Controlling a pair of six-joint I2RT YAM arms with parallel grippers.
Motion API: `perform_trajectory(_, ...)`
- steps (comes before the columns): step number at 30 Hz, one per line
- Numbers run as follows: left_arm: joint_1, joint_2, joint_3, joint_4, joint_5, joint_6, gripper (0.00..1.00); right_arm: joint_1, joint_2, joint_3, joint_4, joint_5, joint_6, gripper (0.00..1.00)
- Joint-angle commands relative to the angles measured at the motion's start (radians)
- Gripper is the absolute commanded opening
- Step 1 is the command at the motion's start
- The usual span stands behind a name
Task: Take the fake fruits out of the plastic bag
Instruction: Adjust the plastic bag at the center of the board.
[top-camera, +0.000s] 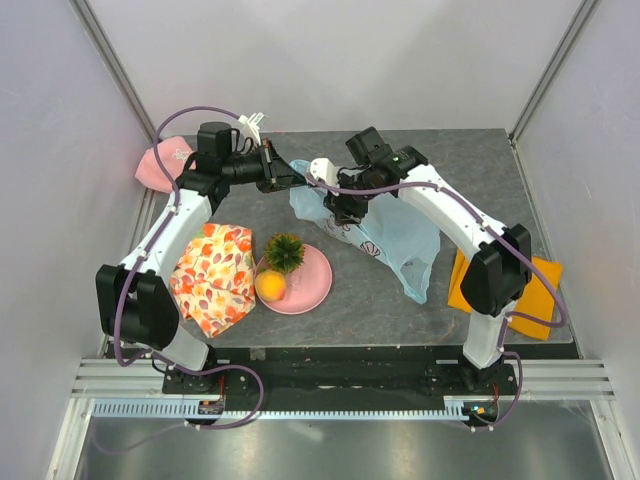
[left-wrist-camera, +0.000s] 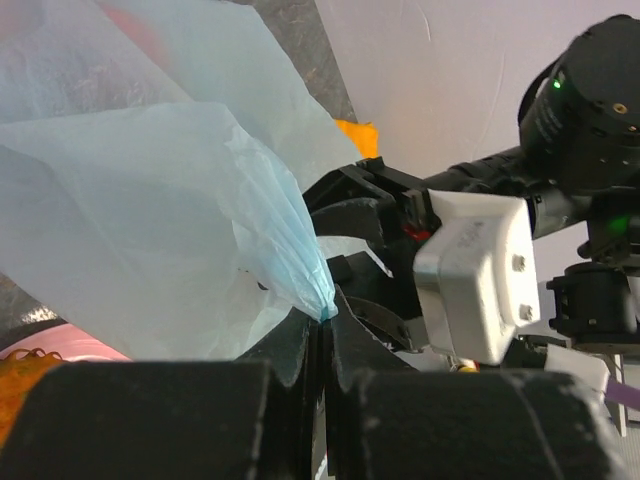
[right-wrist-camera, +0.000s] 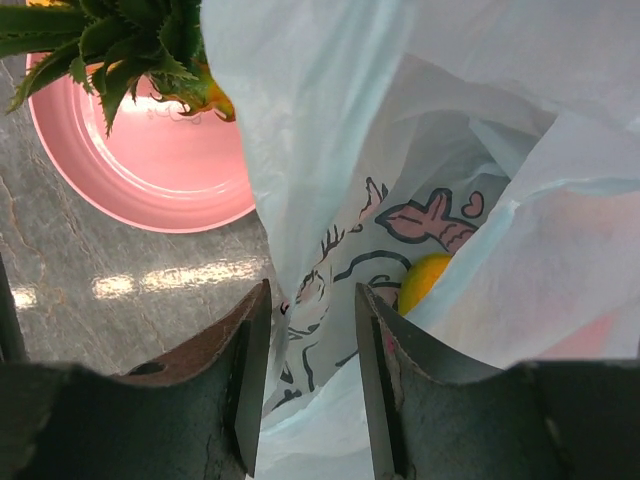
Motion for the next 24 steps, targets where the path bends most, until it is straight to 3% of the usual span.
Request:
perform_trajectory(1,-0.003,-0.023,0.004,0.004,0.045,0.043,0.02,-0.012,0.006,0.074,0.028,-0.079,0.071,0.46)
perform_trajectory(8,-0.009,-0.069,-0.031,-0.114,0.01,0.249,0.02,-0.074,0.102,0.157,-0.068,-0.273,0.168,0.55)
perform_trajectory(14,-0.009,-0.101,-0.034,-0.122,0.009,0.25,0.02,-0.077,0.175,0.192,-0.125,-0.286,0.192,0.54)
perform_trajectory(24,-0.009,-0.103,-0.036,-0.105,0.018,0.227,0.02,-0.071,0.155,0.22,-0.11,-0.344,0.212,0.48)
